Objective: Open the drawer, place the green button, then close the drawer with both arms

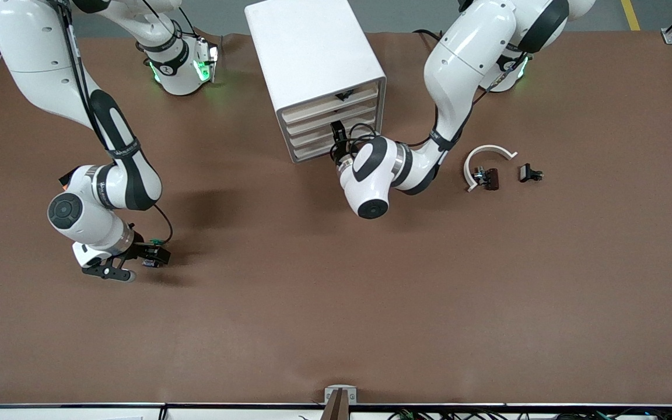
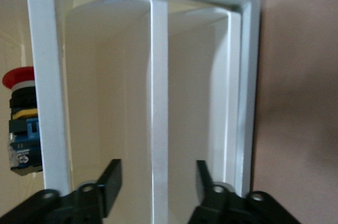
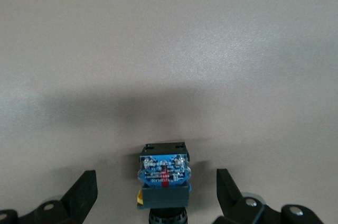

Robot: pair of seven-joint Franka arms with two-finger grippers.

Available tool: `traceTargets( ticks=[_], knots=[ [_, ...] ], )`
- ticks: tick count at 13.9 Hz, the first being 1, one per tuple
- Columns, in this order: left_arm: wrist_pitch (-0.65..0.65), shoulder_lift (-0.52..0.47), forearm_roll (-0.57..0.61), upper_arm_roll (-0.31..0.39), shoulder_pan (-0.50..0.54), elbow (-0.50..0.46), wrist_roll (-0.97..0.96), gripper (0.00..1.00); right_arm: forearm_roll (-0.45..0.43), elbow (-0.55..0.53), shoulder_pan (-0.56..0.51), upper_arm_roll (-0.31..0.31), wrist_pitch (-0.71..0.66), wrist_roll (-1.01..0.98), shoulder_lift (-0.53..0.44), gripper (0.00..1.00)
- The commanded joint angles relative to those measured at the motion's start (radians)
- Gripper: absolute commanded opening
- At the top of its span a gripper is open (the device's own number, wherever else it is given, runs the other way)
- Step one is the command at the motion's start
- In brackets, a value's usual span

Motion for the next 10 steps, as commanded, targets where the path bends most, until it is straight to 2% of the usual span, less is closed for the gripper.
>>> traceTargets(
  ticks=[1,2,3,4,6,8,10],
  knots=[
    [-0.003,0.014,-0.042,0.003,-0.011,0.005,-0.009,0.17,0.008,0.025,0.006,-0.002,0.011,0.012,0.027,0.84],
    [0.001,0.016,-0.04,0.005,-0.011,0.006,-0.009,0.03,0.008,0.028,0.006,-0.002,0.005,0.012,0.028,0.57],
    [0.008,0.017,-0.037,0.006,-0.011,0.006,-0.009,0.0,0.008,0.03,0.007,-0.001,0.004,0.013,0.03,0.21],
    [0.013,0.017,-0.037,0.012,-0.006,0.008,-0.007,0.0,0.01,0.031,0.007,-0.001,0.002,0.016,0.03,0.0],
    [0.014,0.017,-0.036,0.026,0.004,0.012,-0.004,0.0,0.009,0.034,0.007,-0.001,0.001,0.039,0.03,0.0],
    [0.016,0.013,-0.04,0.07,0.006,0.02,-0.007,0.0,0.009,0.059,0.01,-0.001,-0.028,0.044,0.025,0.0],
    [0.016,0.011,-0.039,0.104,0.007,0.046,-0.007,0.0,0.01,0.123,0.011,-0.001,-0.157,0.058,0.015,0.0]
  ],
)
